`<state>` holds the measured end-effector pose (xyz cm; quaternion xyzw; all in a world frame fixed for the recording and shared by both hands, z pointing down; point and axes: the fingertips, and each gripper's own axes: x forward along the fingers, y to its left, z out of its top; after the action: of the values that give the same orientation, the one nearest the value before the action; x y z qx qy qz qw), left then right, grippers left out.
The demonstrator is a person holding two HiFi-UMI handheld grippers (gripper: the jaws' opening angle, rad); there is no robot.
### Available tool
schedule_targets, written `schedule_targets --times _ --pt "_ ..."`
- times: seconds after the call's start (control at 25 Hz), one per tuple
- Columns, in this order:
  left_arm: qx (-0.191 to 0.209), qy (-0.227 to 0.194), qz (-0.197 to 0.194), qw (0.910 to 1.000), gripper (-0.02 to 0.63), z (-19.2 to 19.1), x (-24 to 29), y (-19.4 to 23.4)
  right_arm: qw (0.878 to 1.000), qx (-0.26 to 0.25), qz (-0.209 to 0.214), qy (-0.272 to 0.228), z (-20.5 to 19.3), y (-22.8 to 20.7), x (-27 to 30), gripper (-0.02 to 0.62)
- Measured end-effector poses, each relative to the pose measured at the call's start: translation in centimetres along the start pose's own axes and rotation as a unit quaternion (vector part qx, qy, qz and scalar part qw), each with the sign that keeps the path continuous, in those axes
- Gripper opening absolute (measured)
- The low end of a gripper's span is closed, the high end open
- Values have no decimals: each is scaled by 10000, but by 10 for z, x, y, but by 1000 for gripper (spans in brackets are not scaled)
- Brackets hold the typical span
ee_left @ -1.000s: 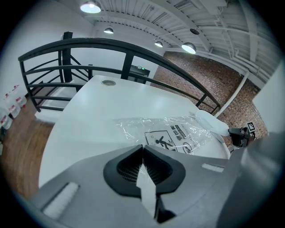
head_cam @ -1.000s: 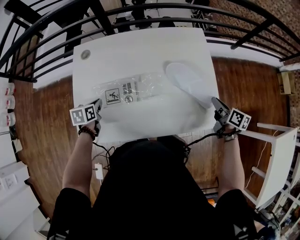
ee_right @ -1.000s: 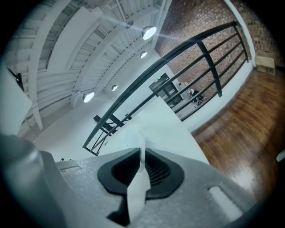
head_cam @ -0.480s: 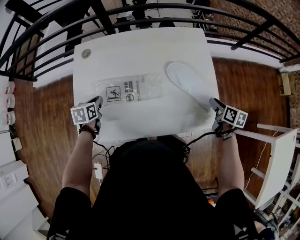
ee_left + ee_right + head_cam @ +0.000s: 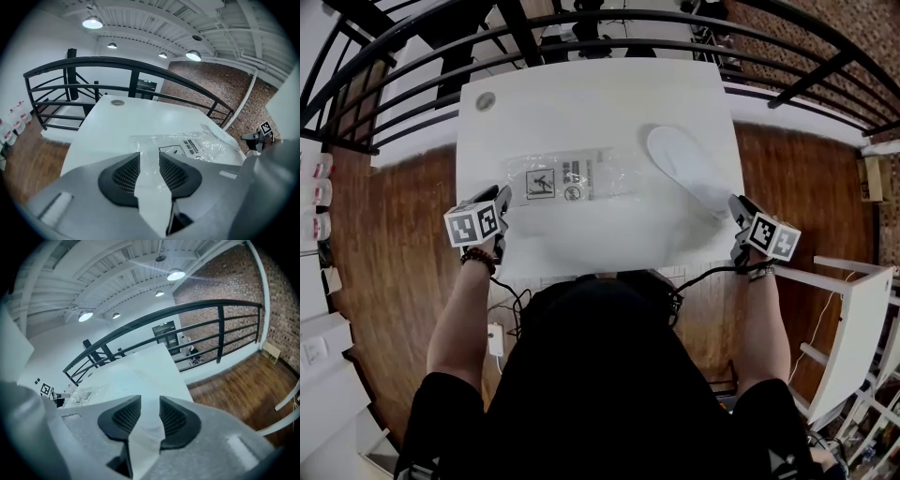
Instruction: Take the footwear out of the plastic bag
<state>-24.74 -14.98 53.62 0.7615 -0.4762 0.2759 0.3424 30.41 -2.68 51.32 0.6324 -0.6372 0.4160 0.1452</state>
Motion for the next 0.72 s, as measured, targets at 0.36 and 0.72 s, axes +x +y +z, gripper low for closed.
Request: schedule_targets --times 0.36,0.72 --pt "204 -372 -132 9990 123 15 -25 1 9960 -816 171 -324 18 58 -9 -2" --pt "710 -904 -503 9921 78 43 -59 -25 9859 -1554 364 -505 14 143 -15 -8"
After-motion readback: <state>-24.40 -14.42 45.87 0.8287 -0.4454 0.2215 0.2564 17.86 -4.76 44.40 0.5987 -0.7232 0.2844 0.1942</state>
